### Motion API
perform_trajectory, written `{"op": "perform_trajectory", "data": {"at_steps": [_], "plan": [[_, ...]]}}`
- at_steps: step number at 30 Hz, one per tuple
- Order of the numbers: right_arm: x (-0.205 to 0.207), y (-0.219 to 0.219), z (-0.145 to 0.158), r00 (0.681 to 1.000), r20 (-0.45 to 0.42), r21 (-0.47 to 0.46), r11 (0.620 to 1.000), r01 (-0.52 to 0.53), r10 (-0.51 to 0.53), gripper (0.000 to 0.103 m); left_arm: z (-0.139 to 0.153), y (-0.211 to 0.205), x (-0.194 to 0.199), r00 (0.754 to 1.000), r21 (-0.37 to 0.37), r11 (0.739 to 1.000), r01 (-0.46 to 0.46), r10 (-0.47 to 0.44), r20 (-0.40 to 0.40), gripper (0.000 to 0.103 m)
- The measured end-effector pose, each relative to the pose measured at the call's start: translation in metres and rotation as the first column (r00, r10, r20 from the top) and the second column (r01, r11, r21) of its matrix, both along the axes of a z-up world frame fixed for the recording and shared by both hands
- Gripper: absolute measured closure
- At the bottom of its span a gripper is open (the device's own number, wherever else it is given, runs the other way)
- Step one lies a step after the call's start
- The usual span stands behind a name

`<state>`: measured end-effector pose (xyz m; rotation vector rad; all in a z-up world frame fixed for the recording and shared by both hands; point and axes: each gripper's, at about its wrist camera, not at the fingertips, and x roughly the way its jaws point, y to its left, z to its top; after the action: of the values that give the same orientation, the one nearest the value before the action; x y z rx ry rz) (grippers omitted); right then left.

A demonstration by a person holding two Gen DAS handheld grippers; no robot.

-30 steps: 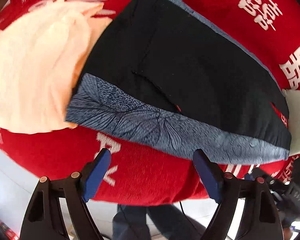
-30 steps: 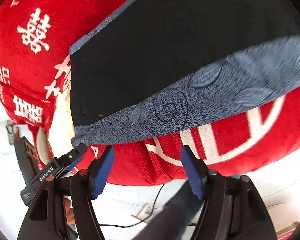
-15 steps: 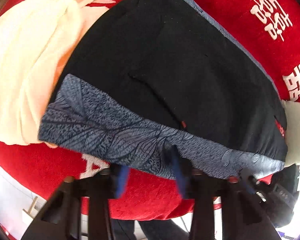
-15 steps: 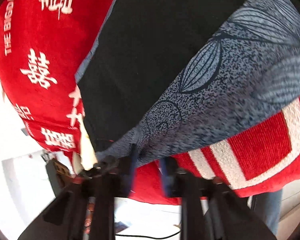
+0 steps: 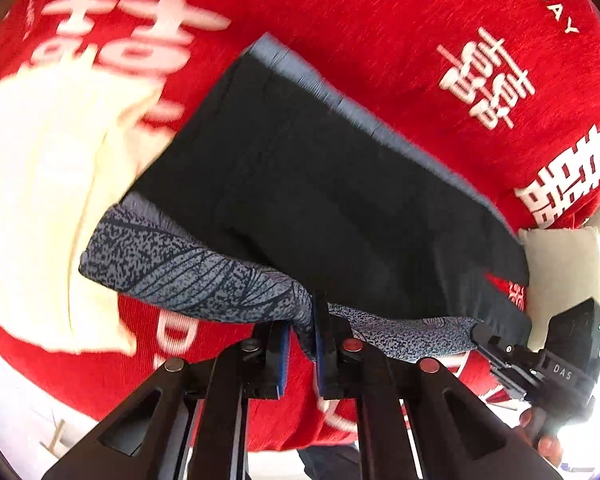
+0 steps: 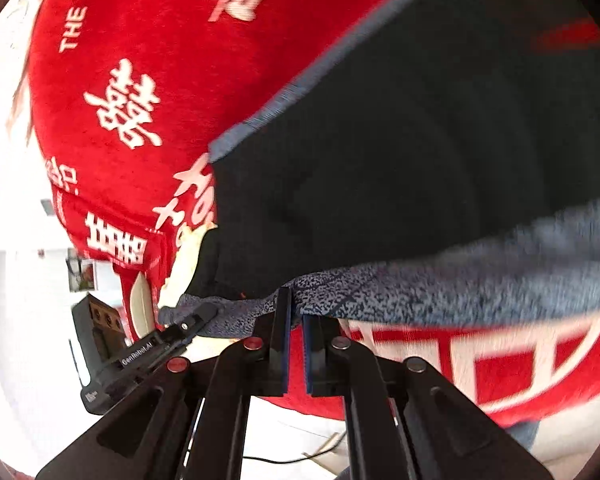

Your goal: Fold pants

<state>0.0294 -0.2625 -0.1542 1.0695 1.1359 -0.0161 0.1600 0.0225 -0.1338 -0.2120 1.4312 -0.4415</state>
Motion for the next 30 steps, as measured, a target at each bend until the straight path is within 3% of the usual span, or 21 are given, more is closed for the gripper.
{"op": "perform_trajectory", "data": {"at_steps": [4, 9, 12, 18, 22, 23, 24, 25, 26, 27, 28, 29, 30], "plan": [[0.053, -0.029, 0.012, 0.995, -0.002, -0.024, 0.995, -0.101, 0.101, 0.098, 0.008, -0.024, 0.053, 0.999, 0.014, 1.000, -0.006, 0.005, 0.049, 0.092], [0.122, -0.070, -0.001, 0.984, -0.022, -0.028, 0.984, -0.178, 0.178, 0.098, -0.004, -0.065, 0.114, 0.993, 0.071, 0.997, -0.003, -0.006, 0.117, 0.092], [0.166, -0.089, -0.022, 0.975, -0.045, -0.026, 0.976, -0.217, 0.216, 0.098, -0.028, -0.085, 0.152, 0.993, 0.094, 0.995, -0.018, 0.006, 0.118, 0.092], [0.227, -0.115, -0.072, 0.951, -0.093, -0.059, 0.952, -0.299, 0.293, 0.098, -0.064, -0.107, 0.189, 0.991, 0.155, 0.988, -0.019, -0.001, 0.132, 0.091], [0.250, -0.117, -0.100, 0.936, -0.126, -0.091, 0.936, -0.341, 0.329, 0.095, -0.065, -0.106, 0.201, 0.993, 0.166, 0.985, -0.038, 0.019, 0.117, 0.090], [0.253, -0.117, -0.103, 0.936, -0.136, -0.086, 0.937, -0.339, 0.326, 0.094, -0.058, -0.105, 0.202, 0.992, 0.177, 0.984, -0.036, 0.014, 0.127, 0.085], [0.257, -0.117, -0.103, 0.936, -0.147, -0.080, 0.940, -0.332, 0.319, 0.094, -0.048, -0.104, 0.201, 0.987, 0.212, 0.977, -0.037, 0.003, 0.161, 0.072], [0.259, -0.117, -0.100, 0.937, -0.147, -0.077, 0.940, -0.331, 0.318, 0.088, -0.037, -0.101, 0.197, 0.978, 0.253, 0.967, -0.041, -0.012, 0.207, 0.066], [0.260, -0.116, -0.093, 0.936, -0.135, -0.078, 0.938, -0.337, 0.325, 0.072, -0.025, -0.098, 0.194, 0.968, 0.285, 0.958, -0.045, -0.028, 0.249, 0.056], [0.260, -0.116, -0.083, 0.934, -0.114, -0.085, 0.933, -0.350, 0.340, 0.041, -0.014, -0.095, 0.191, 0.959, 0.312, 0.949, -0.052, -0.040, 0.281, 0.055], [0.261, -0.120, -0.075, 0.931, -0.101, -0.106, 0.927, -0.360, 0.350, 0.027, -0.008, -0.093, 0.190, 0.955, 0.334, 0.941, -0.053, -0.050, 0.292, 0.055], [0.260, -0.121, -0.059, 0.931, -0.084, -0.154, 0.918, -0.365, 0.356, 0.020, -0.005, -0.091, 0.186, 0.956, 0.347, 0.937, -0.045, -0.060, 0.288, 0.055], [0.257, -0.122, -0.045, 0.929, -0.065, -0.182, 0.911, -0.370, 0.365, 0.021, -0.006, -0.093, 0.182, 0.960, 0.354, 0.935, -0.029, -0.072, 0.270, 0.055]]}}
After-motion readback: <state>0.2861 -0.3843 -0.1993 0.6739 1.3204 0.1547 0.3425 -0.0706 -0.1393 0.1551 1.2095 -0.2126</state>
